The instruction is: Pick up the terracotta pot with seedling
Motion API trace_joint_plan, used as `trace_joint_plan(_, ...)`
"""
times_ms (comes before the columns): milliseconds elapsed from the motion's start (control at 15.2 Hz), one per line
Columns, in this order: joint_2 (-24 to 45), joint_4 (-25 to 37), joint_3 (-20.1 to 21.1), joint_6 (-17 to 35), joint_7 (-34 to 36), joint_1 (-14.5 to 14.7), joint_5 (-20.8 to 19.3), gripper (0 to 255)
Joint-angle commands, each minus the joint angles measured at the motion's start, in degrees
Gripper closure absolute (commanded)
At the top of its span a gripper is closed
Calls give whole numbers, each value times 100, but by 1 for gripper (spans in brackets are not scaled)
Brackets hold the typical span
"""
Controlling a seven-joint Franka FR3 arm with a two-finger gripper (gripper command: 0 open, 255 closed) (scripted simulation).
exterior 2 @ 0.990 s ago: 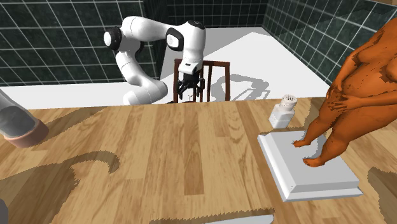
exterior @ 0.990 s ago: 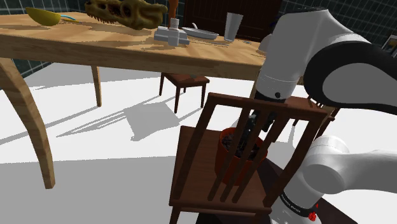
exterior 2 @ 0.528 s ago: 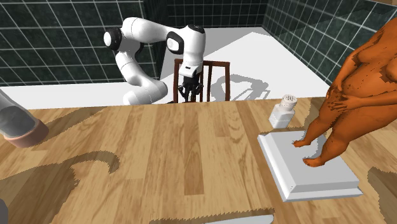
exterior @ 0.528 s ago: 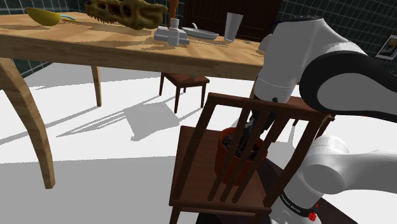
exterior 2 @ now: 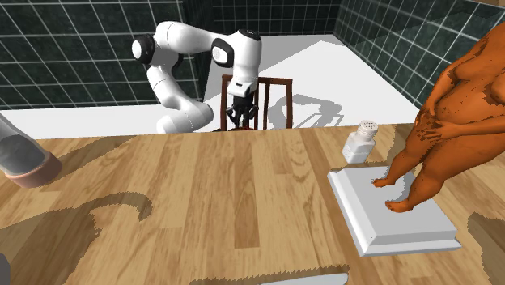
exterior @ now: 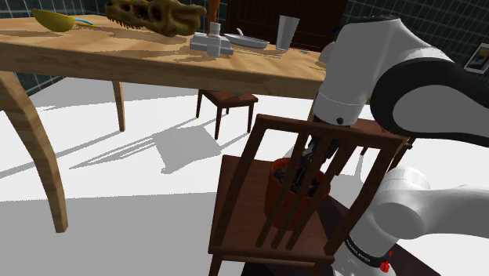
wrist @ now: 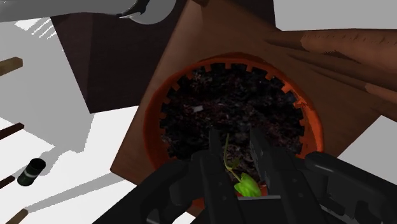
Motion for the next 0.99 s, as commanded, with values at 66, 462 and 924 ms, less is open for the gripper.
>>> trace_joint_plan(66,55,241,-70,-171,-10,-42,-71,255)
trace_joint_plan(462,199,756,-204,-539,-32,-129,-212,255)
trace_joint_plan(924,352,1220,-300,-850,-48,-200,-321,255)
